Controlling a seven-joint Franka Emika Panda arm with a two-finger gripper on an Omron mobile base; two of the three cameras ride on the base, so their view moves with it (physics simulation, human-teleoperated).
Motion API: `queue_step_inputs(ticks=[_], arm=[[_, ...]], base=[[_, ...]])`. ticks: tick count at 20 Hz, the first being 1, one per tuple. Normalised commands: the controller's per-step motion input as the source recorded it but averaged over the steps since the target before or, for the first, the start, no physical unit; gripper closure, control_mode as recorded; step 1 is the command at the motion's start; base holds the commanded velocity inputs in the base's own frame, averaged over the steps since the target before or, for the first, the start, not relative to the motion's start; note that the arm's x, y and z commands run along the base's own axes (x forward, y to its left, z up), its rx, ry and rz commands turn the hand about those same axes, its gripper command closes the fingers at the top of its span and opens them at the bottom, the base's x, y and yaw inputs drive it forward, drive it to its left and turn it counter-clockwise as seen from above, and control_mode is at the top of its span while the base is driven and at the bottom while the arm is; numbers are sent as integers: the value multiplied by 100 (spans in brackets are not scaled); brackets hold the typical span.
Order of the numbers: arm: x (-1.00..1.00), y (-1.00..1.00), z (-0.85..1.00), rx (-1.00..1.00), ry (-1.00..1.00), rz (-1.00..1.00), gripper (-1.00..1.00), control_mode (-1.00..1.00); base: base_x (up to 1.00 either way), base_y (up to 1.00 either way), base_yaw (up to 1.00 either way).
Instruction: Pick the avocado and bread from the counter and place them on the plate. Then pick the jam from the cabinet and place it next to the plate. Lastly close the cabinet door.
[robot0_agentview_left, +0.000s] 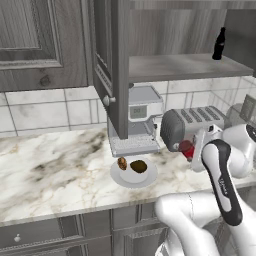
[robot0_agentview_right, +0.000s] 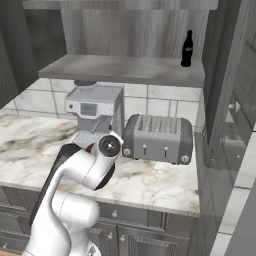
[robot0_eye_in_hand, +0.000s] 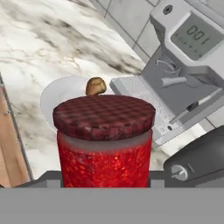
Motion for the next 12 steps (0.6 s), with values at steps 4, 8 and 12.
queue_step_inputs(ticks=[4, 8, 12], arm=[[51, 0, -39, 1, 3, 1, 100, -100], [56, 0, -34, 3, 5, 0, 100, -100], [54, 0, -26, 8, 7, 0, 100, -100]], base=[[0, 0, 0], [0, 0, 0], [0, 0, 0]])
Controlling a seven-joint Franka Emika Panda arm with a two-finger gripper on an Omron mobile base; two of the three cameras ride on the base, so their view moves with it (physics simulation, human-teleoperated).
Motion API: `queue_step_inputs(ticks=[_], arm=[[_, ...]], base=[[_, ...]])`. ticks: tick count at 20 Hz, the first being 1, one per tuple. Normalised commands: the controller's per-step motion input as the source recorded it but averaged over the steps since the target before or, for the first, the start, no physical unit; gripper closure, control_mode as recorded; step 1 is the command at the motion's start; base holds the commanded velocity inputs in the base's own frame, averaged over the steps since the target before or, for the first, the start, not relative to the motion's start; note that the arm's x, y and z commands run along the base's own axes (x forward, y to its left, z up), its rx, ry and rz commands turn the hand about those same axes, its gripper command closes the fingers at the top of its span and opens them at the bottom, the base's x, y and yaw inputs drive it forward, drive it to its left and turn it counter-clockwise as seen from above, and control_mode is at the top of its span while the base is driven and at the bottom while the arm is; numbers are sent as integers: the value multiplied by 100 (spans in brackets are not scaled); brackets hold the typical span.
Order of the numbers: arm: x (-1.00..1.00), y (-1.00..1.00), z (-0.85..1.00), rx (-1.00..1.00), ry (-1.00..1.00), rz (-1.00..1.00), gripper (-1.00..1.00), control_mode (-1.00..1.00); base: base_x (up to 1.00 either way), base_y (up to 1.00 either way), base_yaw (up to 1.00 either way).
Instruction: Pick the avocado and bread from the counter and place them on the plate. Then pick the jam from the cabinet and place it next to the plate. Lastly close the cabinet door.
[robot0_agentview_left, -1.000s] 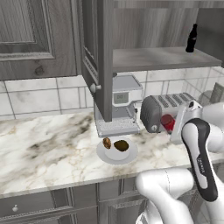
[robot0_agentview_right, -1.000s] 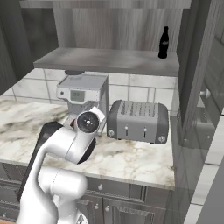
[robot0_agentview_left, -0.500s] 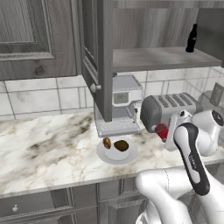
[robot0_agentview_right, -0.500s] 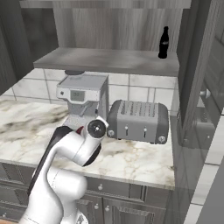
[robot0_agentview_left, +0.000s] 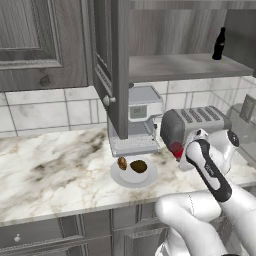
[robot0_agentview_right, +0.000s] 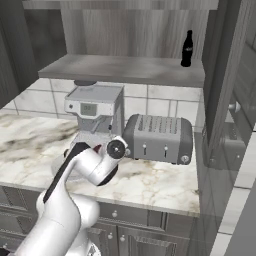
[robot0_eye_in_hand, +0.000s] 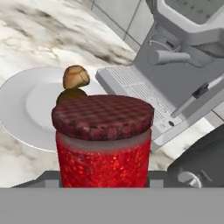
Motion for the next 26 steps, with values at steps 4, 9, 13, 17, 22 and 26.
queue_step_inputs(ticks=[4, 9, 13, 17, 22, 26], arm=[[46, 0, -33, 16, 15, 2, 100, -100], [15, 0, -46, 26, 14, 5, 100, -100], [0, -1, -49, 37, 3, 5, 100, -100], [0, 0, -24, 30, 0, 2, 100, -100], [1, 0, -1, 7, 0, 0, 100, -100], [39, 11, -4, 10, 1, 0, 100, -100]], base=[[0, 0, 0], [0, 0, 0], [0, 0, 0], [0, 0, 0], [0, 0, 0], [0, 0, 0]])
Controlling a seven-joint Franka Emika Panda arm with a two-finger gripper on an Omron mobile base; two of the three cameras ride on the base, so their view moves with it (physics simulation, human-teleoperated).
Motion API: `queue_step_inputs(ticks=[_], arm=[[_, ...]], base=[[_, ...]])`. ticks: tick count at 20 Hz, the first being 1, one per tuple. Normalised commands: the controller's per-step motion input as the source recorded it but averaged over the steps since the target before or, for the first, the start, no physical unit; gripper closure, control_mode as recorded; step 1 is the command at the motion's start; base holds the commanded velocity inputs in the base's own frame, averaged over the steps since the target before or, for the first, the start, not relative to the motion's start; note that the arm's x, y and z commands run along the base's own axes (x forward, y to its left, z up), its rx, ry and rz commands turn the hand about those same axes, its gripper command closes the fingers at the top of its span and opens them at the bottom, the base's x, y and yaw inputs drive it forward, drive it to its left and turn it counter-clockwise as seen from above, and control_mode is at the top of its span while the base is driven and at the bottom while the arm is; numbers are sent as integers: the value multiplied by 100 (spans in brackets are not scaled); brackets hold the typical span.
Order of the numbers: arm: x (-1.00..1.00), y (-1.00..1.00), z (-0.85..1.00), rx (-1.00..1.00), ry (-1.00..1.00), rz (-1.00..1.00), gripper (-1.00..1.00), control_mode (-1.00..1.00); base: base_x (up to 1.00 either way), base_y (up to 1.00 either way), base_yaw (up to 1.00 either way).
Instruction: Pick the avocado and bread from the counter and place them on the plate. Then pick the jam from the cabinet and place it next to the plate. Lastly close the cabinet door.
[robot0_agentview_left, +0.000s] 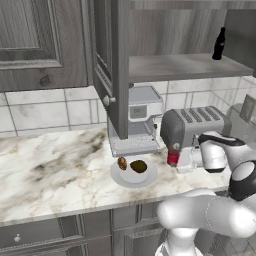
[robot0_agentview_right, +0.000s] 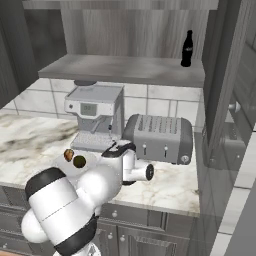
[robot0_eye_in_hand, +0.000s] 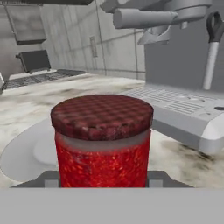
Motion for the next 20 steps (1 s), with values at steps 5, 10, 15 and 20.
queue_step_inputs(ticks=[5, 10, 15, 20], arm=[[54, 42, -23, 10, 4, -2, 100, -100], [14, 12, -6, 0, 0, 0, -100, -100], [-14, -38, 57, 14, 1, -10, -100, -100], [-36, -39, 98, 11, 5, -22, -100, -100]], base=[[0, 0, 0], [0, 0, 0], [0, 0, 0], [0, 0, 0]])
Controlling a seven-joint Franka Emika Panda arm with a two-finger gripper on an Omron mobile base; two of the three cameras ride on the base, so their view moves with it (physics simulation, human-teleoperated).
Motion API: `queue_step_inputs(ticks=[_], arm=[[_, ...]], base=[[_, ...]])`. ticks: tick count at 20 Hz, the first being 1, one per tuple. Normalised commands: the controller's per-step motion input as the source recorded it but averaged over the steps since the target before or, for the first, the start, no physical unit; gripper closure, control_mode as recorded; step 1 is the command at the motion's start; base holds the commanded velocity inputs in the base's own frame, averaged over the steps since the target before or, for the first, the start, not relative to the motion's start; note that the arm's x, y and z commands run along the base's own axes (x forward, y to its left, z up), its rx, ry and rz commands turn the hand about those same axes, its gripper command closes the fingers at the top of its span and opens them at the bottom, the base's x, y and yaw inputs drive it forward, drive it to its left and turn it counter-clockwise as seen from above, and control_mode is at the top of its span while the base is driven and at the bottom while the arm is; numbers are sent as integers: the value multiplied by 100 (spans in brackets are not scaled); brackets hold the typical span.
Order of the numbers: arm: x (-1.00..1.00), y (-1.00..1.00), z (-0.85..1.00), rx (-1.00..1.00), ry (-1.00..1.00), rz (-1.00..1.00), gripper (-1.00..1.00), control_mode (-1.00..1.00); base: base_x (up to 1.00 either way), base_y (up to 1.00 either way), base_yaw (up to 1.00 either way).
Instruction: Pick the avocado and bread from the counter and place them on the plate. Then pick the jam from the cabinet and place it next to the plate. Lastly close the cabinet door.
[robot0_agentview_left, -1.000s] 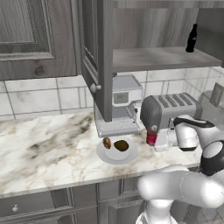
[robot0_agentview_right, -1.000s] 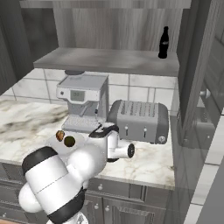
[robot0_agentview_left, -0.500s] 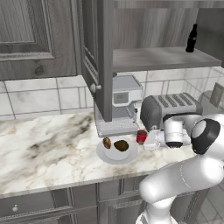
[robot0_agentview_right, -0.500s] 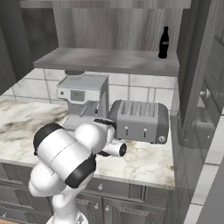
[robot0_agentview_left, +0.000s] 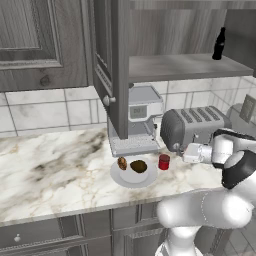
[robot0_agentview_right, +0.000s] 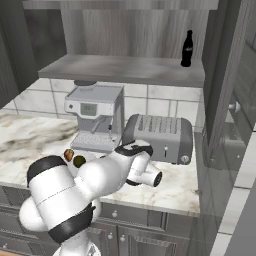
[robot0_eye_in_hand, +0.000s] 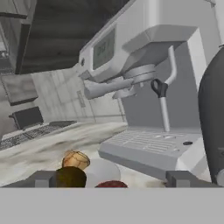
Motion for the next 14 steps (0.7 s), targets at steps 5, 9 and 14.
queue_step_inputs(ticks=[5, 9, 14], arm=[[-63, -3, 100, 2, 1, -20, -100, -100], [-96, 0, 100, 0, 0, -19, -100, -100], [-100, 6, 98, 0, 1, -19, -100, -100]], base=[[0, 0, 0], [0, 0, 0], [0, 0, 0]])
